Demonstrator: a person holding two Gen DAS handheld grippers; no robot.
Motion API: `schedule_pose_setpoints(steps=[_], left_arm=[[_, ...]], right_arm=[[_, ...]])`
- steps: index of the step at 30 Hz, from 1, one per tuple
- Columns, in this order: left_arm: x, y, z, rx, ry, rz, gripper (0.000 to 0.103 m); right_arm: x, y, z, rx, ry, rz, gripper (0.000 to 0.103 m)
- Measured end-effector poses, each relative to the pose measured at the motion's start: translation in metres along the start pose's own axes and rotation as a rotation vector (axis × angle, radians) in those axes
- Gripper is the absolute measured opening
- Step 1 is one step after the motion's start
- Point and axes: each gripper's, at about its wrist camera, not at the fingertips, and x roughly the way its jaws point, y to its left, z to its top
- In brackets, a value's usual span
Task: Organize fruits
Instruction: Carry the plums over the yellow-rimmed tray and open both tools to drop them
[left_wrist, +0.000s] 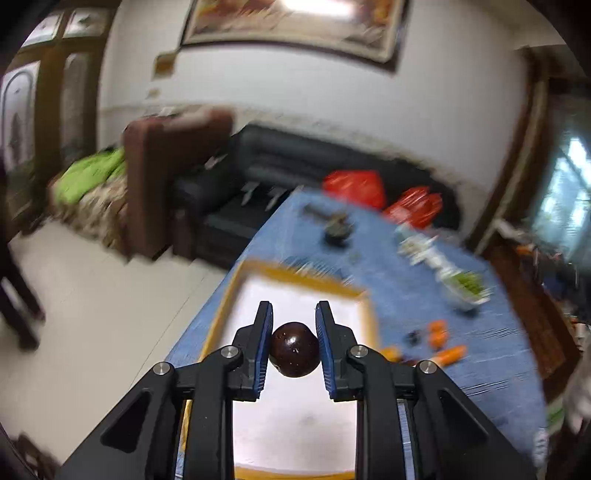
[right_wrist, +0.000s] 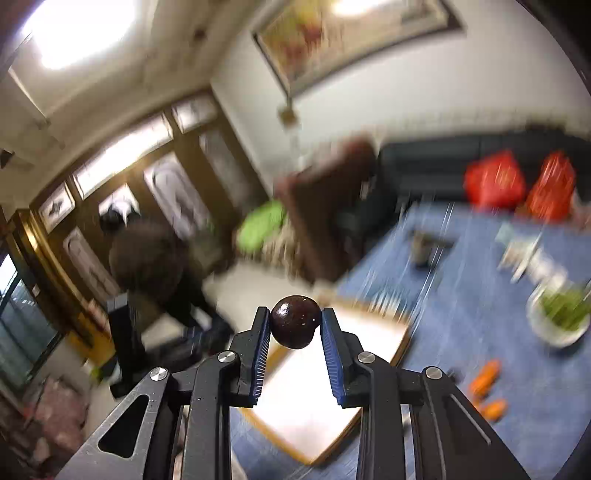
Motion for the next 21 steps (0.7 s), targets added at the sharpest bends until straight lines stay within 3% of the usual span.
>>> schedule_pose_setpoints(steps=[4,9,13,16,18,20,21], left_arm=[[0.061,0.03,-0.045,-0.04,0.127,0.082,0.023],[0.094,0.057,-0.07,-0.122,0.23,0.091,0.023],[0.092,0.069,-0.074,-0.156,0.225,0.069,0.025],[0.084,0.068,-0.075,-0.182,0.215,0.021,0.045],[0.08,0.067,-0.073,-0.188,0.2,0.017,0.053],[0.071,0.062,-0.071,-0.187,0.176,0.022,0.062],[0.066,0.06,-0.071,-0.19,0.164,0.019,0.062]], right_arm=[[0.124,-0.01,-0.071,-0.022,0.218,-0.052,0.031],[0.213,-0.007,-0.129,-0.079,0.381,-0.099,0.031],[0.234,-0.007,-0.143,-0.076,0.414,-0.097,0.033],[0.237,-0.003,-0.147,-0.11,0.417,-0.12,0.033],[0.235,-0.002,-0.147,-0.113,0.412,-0.123,0.04],[0.232,0.001,-0.146,-0.116,0.401,-0.116,0.059],[0.228,0.002,-0.146,-0.121,0.391,-0.116,0.06]])
